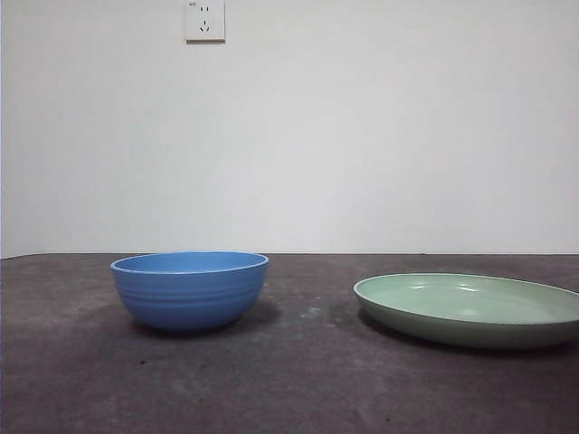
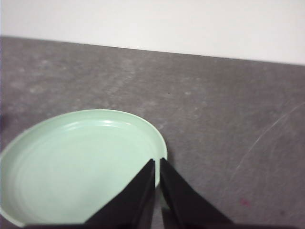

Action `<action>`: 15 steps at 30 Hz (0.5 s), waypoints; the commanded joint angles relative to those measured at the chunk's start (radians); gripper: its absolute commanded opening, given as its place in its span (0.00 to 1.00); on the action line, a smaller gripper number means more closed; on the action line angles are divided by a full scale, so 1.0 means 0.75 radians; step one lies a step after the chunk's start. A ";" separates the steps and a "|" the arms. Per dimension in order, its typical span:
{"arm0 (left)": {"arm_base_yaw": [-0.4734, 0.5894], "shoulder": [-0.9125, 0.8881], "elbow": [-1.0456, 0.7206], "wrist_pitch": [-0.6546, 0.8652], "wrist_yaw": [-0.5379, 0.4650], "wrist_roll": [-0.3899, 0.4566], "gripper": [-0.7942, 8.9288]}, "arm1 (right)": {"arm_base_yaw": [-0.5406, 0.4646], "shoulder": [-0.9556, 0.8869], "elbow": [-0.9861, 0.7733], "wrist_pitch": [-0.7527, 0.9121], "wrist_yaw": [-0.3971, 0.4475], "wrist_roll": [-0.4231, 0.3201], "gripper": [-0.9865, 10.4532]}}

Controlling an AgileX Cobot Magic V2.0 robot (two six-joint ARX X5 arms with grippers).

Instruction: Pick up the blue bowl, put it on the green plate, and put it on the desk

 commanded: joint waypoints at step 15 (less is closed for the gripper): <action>0.000 0.012 0.180 -0.056 0.013 -0.430 0.09 | -0.002 -0.003 0.161 0.032 0.038 0.509 0.10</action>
